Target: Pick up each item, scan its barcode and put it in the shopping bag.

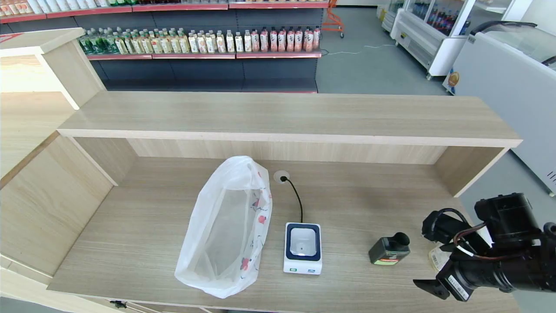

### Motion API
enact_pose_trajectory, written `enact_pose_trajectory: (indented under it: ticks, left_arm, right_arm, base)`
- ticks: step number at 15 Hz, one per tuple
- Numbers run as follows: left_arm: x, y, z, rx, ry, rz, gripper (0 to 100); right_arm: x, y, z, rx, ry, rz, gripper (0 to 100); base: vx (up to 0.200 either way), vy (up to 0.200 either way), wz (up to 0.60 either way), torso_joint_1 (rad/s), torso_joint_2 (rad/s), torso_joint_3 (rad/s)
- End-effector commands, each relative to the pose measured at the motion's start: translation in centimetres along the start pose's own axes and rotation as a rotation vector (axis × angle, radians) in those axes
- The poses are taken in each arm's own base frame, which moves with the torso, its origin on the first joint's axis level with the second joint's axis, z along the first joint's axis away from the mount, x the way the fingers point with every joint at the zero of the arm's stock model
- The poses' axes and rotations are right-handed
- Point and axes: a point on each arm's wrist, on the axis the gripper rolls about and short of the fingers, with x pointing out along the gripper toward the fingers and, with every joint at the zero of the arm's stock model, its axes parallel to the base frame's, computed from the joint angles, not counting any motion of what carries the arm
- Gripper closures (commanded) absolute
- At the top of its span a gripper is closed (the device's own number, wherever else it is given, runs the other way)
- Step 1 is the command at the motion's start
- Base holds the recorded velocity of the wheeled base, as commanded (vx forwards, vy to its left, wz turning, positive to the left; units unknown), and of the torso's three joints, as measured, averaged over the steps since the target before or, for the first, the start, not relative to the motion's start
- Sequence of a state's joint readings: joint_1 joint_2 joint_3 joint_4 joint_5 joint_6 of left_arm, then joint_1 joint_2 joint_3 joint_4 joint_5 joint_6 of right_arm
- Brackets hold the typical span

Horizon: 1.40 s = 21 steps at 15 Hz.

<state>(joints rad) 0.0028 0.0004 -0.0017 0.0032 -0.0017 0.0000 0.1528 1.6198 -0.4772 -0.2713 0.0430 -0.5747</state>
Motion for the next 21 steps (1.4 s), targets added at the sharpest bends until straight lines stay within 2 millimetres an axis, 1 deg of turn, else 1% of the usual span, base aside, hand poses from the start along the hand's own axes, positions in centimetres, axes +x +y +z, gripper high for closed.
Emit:
enact_pose_trajectory:
  ticks: [1, 3, 4, 5, 8, 9, 11, 13, 17, 18, 21]
  left_arm:
    - [0.0, 0.0, 0.0, 0.0, 0.0, 0.002, 0]
    - [0.0, 0.0, 0.0, 0.0, 0.0, 0.0, 0]
    - [0.0, 0.0, 0.0, 0.0, 0.0, 0.0, 0]
    - [0.0, 0.0, 0.0, 0.0, 0.0, 0.0, 0]
    - [0.0, 0.0, 0.0, 0.0, 0.0, 0.0, 0]
    - [0.0, 0.0, 0.0, 0.0, 0.0, 0.0, 0]
    - [0.0, 0.0, 0.0, 0.0, 0.0, 0.0, 0]
    - [0.0, 0.0, 0.0, 0.0, 0.0, 0.0, 0]
    - [0.0, 0.0, 0.0, 0.0, 0.0, 0.0, 0]
    - [0.0, 0.0, 0.0, 0.0, 0.0, 0.0, 0]
    - [0.0, 0.0, 0.0, -0.002, 0.0, 0.002, 0]
  right_arm:
    - [3.2, -0.8, -0.5, -0.048, 0.065, 0.015, 0]
    - [4.6, -1.2, 0.1, -0.076, 0.053, 0.011, 0]
    - [5.0, -1.3, 0.1, -0.078, 0.052, 0.013, 0]
    - [6.2, -1.3, 0.4, -0.083, 0.03, 0.026, 0]
    - [7.8, -1.3, 1.1, -0.093, -0.01, 0.078, 0]
    - [8.8, -1.1, 1.7, -0.105, -0.023, 0.095, 0]
    - [10.1, -0.9, 2.9, -0.128, -0.065, 0.102, 0]
    - [11.1, -0.6, 3.6, -0.144, -0.099, 0.112, 0]
    - [12.0, -0.1, 4.4, -0.161, -0.14, 0.159, 0]
    - [12.0, -0.1, 4.4, -0.162, -0.144, 0.164, 100]
    - [11.5, -0.2, 4.5, -0.159, -0.154, 0.161, 100]
  base:
    - [0.0, 0.0, 0.0, 0.0, 0.0, 0.0]
    - [0.0, 0.0, 0.0, 0.0, 0.0, 0.0]
    - [0.0, 0.0, 0.0, 0.0, 0.0, 0.0]
    - [0.0, 0.0, 0.0, 0.0, 0.0, 0.0]
    - [0.0, 0.0, 0.0, 0.0, 0.0, 0.0]
    - [0.0, 0.0, 0.0, 0.0, 0.0, 0.0]
    - [0.0, 0.0, 0.0, 0.0, 0.0, 0.0]
    - [0.0, 0.0, 0.0, 0.0, 0.0, 0.0]
    - [0.0, 0.0, 0.0, 0.0, 0.0, 0.0]
    - [0.0, 0.0, 0.0, 0.0, 0.0, 0.0]
    - [0.0, 0.0, 0.0, 0.0, 0.0, 0.0]
